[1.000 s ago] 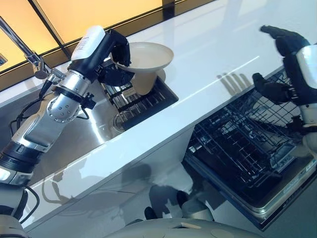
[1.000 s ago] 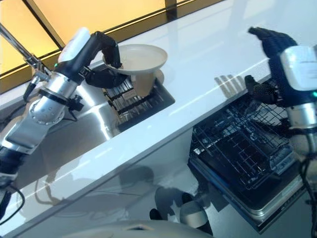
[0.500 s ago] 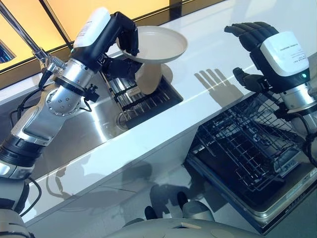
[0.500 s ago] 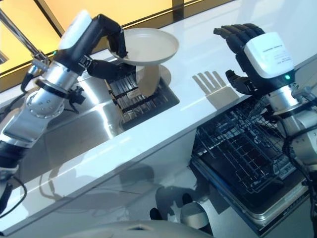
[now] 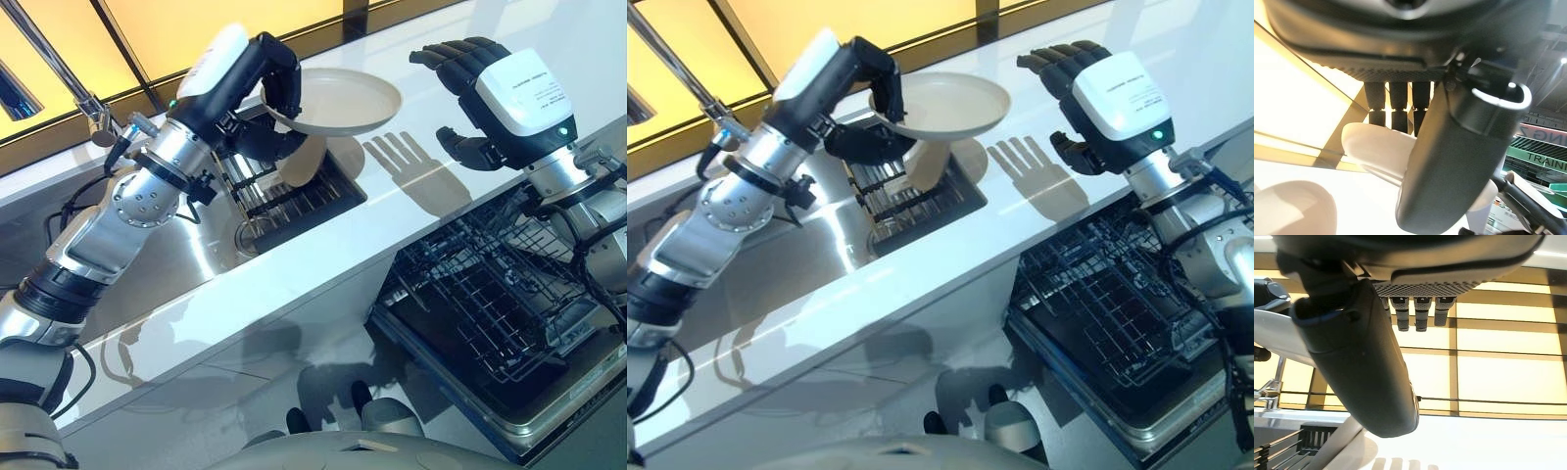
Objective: Pick up plates and place into dishwasher.
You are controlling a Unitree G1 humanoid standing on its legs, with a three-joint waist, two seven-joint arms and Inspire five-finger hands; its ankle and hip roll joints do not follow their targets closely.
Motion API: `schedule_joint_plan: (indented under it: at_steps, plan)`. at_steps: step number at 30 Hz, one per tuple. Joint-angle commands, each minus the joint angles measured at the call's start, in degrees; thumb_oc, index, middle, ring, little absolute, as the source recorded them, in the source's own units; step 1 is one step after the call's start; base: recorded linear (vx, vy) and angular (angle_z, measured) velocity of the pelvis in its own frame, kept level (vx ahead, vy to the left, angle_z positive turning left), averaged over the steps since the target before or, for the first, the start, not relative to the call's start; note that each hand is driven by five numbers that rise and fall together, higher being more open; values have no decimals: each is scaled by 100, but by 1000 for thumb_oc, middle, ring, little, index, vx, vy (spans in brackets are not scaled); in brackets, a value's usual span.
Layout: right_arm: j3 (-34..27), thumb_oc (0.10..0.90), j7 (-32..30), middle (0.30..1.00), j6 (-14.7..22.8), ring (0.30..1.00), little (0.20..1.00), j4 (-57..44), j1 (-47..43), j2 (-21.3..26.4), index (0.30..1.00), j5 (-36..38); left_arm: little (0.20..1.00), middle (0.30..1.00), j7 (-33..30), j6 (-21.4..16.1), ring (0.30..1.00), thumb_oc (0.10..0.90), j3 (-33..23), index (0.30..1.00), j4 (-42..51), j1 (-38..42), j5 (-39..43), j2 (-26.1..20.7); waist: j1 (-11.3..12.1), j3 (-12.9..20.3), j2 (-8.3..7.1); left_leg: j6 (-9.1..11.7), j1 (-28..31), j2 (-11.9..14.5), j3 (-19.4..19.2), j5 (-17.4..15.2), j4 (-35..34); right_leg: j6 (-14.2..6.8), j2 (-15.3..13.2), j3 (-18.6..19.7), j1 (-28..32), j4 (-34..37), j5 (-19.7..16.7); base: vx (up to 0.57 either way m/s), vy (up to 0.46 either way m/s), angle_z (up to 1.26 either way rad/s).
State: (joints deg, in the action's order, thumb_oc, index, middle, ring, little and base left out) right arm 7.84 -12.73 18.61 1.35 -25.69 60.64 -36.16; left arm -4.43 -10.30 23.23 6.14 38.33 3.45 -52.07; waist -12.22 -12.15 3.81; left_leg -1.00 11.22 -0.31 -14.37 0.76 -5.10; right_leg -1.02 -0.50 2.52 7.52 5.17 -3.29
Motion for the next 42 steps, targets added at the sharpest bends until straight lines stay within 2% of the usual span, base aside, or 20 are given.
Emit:
schedule_joint_plan:
  at_steps: [1,24,28,34,35,36,37,42]
  plan:
    - [11,800,-613,900,-49,900,900,54,-1011,53,900,-12,200,300,-261,-333,300,100,-7,300,-103,1073,368,177,154,662,-90,-45,-102,-170,441,-541,237,-502,146,-292,-236,-563,454,0,0,0]
    - [644,800,-260,900,194,900,900,150,-1516,-388,900,36,200,300,-190,-373,300,100,130,300,-226,1264,483,652,195,653,-127,-71,-81,-163,457,-559,249,-498,146,-285,-213,-568,470,0,0,0]
    - [853,800,-32,900,198,900,900,151,-1632,-526,900,72,200,300,-212,-438,300,100,121,300,-278,1263,543,763,212,664,-131,-69,-71,-156,459,-558,240,-506,143,-281,-201,-562,476,0,0,0]
    - [961,800,-142,900,189,900,900,236,-1696,-668,900,36,200,300,-210,-466,300,100,172,300,-316,1348,554,870,225,651,-146,-86,-59,-156,460,-555,235,-500,143,-287,-199,-574,476,0,0,0]
    - [1000,287,-219,460,218,460,387,267,-1747,-674,460,49,200,300,-193,-458,300,100,204,300,-334,1382,551,893,223,641,-150,-90,-55,-154,462,-557,232,-499,142,-285,-206,-583,478,0,0,0]
    - [1013,287,-249,460,232,460,387,276,-1761,-683,460,44,200,300,-192,-456,300,100,214,300,-342,1390,550,900,222,638,-150,-91,-53,-154,461,-559,232,-499,143,-284,-205,-583,478,0,0,0]
    - [1019,100,-266,300,245,300,200,278,-1772,-697,300,44,200,300,-195,-449,300,100,225,300,-344,1397,549,907,219,636,-149,-90,-51,-153,459,-560,232,-500,143,-282,-203,-580,477,0,0,0]
    - [1005,100,-351,300,259,300,200,246,-1839,-747,300,36,200,300,-128,-427,300,100,206,300,-342,1346,578,964,225,620,-142,-91,-45,-155,472,-575,246,-504,153,-266,-195,-590,486,0,0,0]
